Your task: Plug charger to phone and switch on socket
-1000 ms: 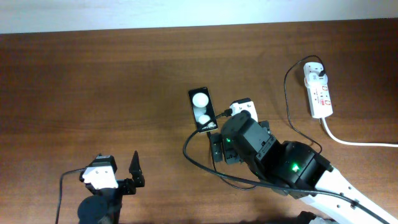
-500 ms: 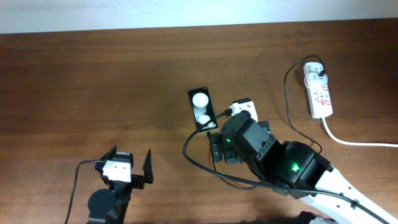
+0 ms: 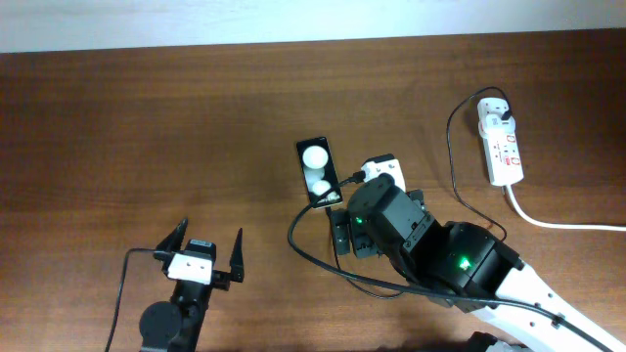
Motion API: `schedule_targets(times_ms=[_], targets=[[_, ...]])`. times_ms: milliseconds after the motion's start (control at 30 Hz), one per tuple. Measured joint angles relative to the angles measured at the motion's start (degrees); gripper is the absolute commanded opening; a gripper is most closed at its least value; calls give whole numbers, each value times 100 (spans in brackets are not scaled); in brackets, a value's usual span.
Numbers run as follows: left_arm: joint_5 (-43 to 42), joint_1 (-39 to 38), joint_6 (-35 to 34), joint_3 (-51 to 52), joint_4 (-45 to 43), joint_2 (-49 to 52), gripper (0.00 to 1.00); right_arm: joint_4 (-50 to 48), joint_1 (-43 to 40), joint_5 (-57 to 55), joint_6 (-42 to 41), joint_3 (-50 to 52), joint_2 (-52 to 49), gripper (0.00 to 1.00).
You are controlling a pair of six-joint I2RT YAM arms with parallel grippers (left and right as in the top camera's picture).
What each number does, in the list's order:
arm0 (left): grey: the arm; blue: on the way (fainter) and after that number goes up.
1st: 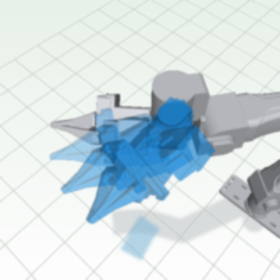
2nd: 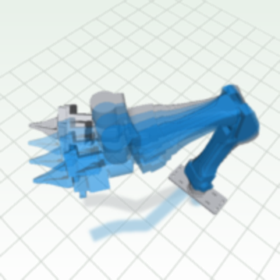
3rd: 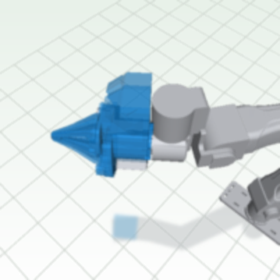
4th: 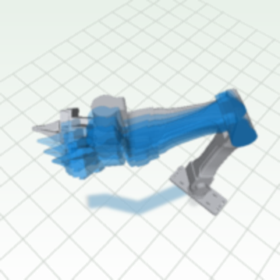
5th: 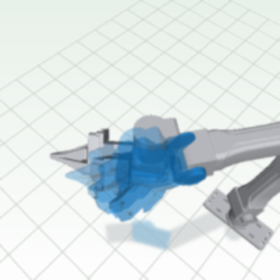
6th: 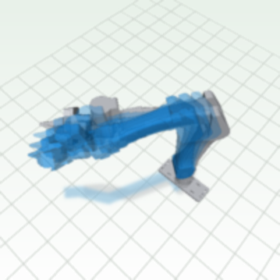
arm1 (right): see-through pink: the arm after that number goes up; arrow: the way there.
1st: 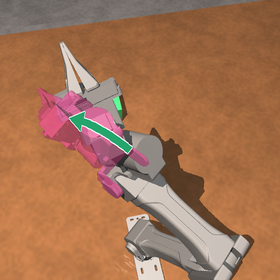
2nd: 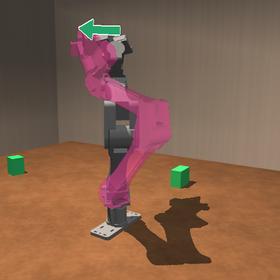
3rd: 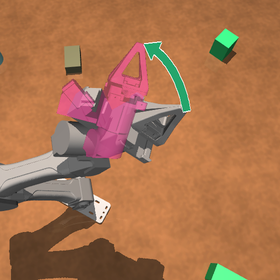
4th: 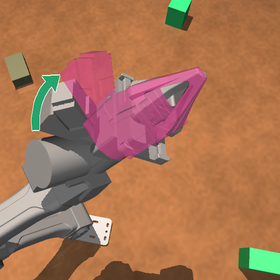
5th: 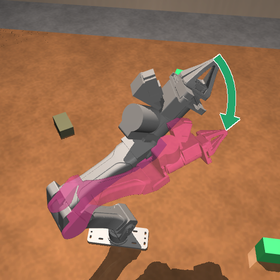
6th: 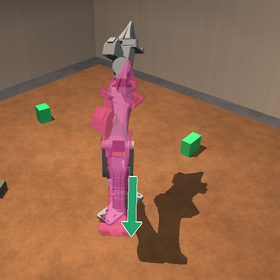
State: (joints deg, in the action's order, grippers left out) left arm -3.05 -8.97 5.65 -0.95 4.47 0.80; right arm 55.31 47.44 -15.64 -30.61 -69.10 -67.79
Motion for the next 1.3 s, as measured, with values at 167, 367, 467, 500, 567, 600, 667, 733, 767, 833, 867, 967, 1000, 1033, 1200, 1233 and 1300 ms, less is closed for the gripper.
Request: schedule_targets(times_ms=[167,367,467,500,567,600,667,733,767,833,867,967,1000,1033,1200,1233,1300], targets=[[-105,0,236,0,-2,-2,99,0,0,0,-4,0,0,99],[-105,0,251,0,-2,0,99,0,0,-2,-2,0,0,99],[-83,0,251,0,0,-2,99,0,0,0,0,0,0,99],[-81,0,249,0,0,0,99,0,0,0,-4,0,0,99],[-61,0,227,0,0,-2,99,0,0,0,-2,0,0,99],[-37,0,181,0,2,-2,99,0,0,0,2,0,0,99],[55,0,70,0,11,-2,99,0,0,0,-4,0,0,99],[120,0,-15,0,20,0,99,0,0,0,-2,0,0,99],[138,0,-33,0,20,-2,99,0,0,0,0,0,0,99],[157,0,-74,0,20,0,99,0,0,0,-4,0,0,99],[157,0,-76,0,20,0,99,0,0,0,-2,0,0,99],[157,0,-76,0,20,0,99,0,0,0,-2,-2,0,99],[160,0,-76,0,20,-2,99,0,0,0,-2,0,0,99],[157,0,-76,0,20,0,99,0,0,0,-2,0,0,98],[157,0,-76,0,20,-2,99,0,0,0,-2,0,0,99],[157,0,-76,0,20,-2,99,0,0,0,-4,0,0,99],[157,0,-76,0,20,0,99,0,0,0,-2,0,0,99]])
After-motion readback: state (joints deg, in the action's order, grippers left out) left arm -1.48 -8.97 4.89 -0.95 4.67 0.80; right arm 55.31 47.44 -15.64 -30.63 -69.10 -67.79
